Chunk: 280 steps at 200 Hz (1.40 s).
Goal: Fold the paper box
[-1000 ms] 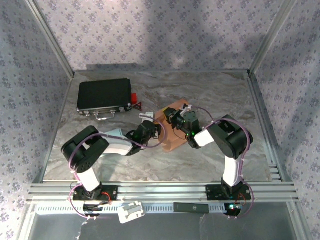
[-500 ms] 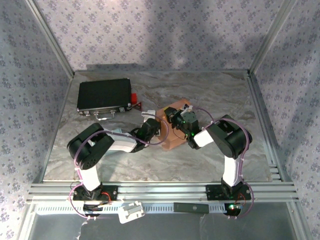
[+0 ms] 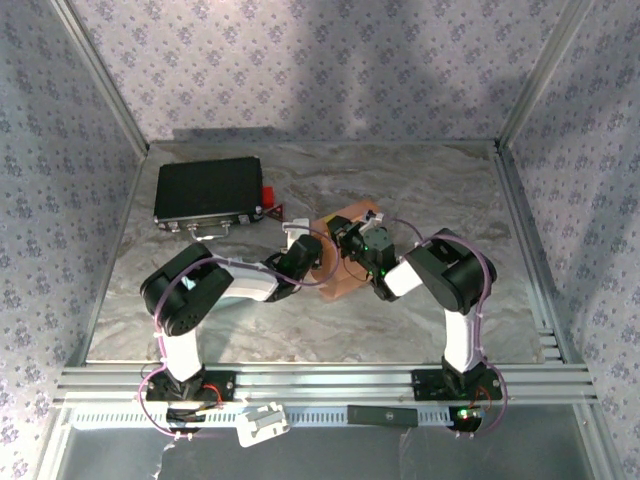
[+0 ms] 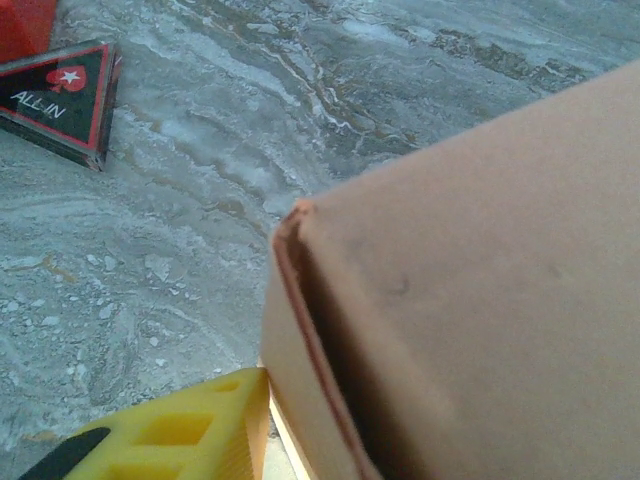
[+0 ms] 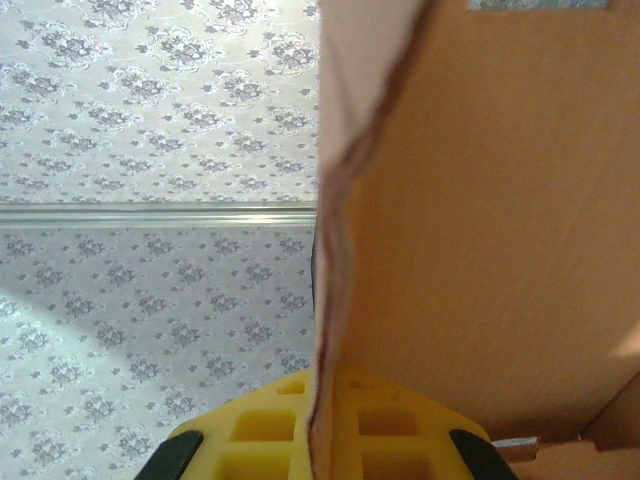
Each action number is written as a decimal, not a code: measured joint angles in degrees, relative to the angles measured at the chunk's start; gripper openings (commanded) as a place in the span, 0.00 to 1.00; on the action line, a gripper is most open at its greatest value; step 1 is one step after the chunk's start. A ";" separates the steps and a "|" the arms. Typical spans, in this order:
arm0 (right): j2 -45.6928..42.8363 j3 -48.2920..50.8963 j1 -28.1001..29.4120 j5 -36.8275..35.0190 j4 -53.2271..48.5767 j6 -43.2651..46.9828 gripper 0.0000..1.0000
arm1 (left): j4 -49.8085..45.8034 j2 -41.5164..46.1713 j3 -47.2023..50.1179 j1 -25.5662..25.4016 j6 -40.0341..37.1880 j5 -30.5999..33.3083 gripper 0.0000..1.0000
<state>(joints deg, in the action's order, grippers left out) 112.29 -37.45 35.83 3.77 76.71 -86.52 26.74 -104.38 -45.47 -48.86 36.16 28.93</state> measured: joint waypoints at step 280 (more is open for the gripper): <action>-18.18 7.21 -4.22 0.15 -16.02 4.13 0.66 | -24.13 1.29 -9.62 0.76 7.08 11.82 0.00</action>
<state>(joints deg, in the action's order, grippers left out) 94.11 -30.24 31.62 3.92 60.69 -82.39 2.61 -103.09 -55.09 -48.10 43.24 40.75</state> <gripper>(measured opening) 0.640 0.085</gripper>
